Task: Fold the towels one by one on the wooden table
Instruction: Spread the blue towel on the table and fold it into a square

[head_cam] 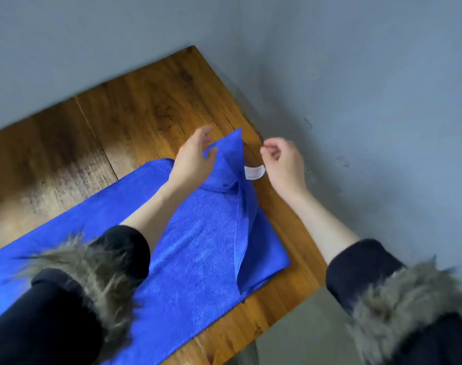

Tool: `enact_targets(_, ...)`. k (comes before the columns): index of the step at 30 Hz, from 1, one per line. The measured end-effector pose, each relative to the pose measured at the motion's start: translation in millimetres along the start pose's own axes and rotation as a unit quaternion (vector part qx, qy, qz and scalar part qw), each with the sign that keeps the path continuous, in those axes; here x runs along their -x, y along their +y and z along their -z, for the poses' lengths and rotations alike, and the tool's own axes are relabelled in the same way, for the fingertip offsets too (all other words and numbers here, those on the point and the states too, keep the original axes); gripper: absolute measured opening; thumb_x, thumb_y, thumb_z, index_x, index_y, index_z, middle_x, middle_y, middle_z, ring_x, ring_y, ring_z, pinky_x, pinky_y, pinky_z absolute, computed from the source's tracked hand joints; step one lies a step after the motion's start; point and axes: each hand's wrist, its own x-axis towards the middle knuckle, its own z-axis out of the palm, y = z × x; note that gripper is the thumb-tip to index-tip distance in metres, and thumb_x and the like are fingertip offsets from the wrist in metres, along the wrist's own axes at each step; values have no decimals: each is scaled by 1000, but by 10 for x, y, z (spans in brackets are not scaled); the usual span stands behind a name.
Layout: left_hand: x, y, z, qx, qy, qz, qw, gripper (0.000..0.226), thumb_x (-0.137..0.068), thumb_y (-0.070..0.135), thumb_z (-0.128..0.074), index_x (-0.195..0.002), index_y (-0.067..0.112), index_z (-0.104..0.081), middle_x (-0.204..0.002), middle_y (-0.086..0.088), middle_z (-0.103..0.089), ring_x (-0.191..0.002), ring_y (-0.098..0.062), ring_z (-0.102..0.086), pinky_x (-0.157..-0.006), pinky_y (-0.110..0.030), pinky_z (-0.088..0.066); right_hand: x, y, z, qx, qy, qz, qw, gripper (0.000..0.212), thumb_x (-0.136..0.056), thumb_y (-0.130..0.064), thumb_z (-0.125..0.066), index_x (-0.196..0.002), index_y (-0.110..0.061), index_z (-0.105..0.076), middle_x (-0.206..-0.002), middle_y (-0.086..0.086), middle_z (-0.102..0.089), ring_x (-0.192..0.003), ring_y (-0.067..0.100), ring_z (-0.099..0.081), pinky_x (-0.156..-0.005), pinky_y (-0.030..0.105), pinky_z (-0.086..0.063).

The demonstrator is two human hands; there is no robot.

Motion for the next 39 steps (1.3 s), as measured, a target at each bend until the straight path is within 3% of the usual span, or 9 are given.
enact_targets(3, 248, -175, -149, -108, -78, -51, 990, 36, -92, 8, -48, -127, 9, -51, -127, -10, -54, -119, -27, -49, -99, -37, -39, 486, 241, -64, 39, -28, -36, 998, 20, -89, -33, -57, -81, -15, -55, -80, -2, -57, -77, 19, -55, -69, 30, -41)
enact_targets(8, 467, -367, -343, -240, -156, -106, 952, 42, -96, 22, -44, -137, 13, -43, -147, -7, -37, -138, -25, -27, -112, -40, -22, 1046, 421, -214, 174, -119, -74, 975, 48, -81, -63, -52, -89, -17, -44, -87, -4, -52, -75, 18, -49, -62, 29, -38)
enact_targets(12, 464, -422, -410, -309, -183, -130, 924, 45, -99, 33, -36, -142, 19, -35, -154, -3, -23, -142, -23, -16, -113, -43, -13, 1066, 403, -259, 227, -126, -23, 966, 22, -93, -33, -50, -93, -12, -46, -92, 2, -54, -77, 19, -54, -58, 26, -33)
enact_targets(16, 392, -421, -432, -331, -191, -135, 914, 48, -99, 38, -31, -144, 21, -31, -155, -2, -17, -143, -22, -13, -113, -43, -11, 874, 440, -101, 214, -129, -46, 967, 12, -92, -15, -41, -81, -12, -36, -69, 1, -44, -65, 26, -44, -49, 31, -23)
enact_targets(23, 85, -315, -517, -359, -196, -113, 906, 51, -99, 42, -24, -147, 24, -22, -156, 0, -10, -142, -22, -9, -112, -47, -15, 82, 646, 402, 177, -56, -115, 976, 21, -97, -24, -41, -104, -9, -54, -89, 8, -61, -77, 27, -51, -63, 30, -37)
enact_targets(27, -102, -206, -592, -350, -218, -72, 908, 51, -99, 42, -21, -148, 26, -16, -157, -1, -5, -143, -25, -4, -113, -51, -11, -6, 829, 527, 185, -108, -159, 964, 16, -92, -28, -52, -101, -15, -58, -92, 2, -66, -87, 25, -60, -72, 32, -49)
enact_targets(29, -142, -138, -609, -344, -207, -73, 913, 50, -100, 39, -24, -147, 23, -20, -157, -4, -8, -144, -25, -5, -114, -52, -9, 96, 908, 531, 186, -129, -168, 959, 17, -91, -29, -56, -100, -14, -58, -85, 2, -64, -80, 24, -60, -63, 29, -45)
enact_targets(34, -266, 150, -779, -344, -184, -186, 902, 52, -98, 11, -36, -147, 21, -21, -157, -3, -9, -144, -24, -5, -116, -47, -10, 204, 1032, 561, 168, -119, -173, 963, 15, -90, -19, -55, -102, -12, -58, -77, 1, -57, -70, 22, -53, -59, 27, -36)
enact_targets(39, -340, 500, -1004, -330, -215, -330, 858, 63, -88, -4, -40, -143, 26, -30, -157, 3, -11, -145, -21, 1, -117, -42, -4, 259, 922, 593, 118, -72, -77, 987, 9, -88, -17, -57, -95, -15, -62, -85, -4, -55, -77, 16, -50, -67, 25, -35)
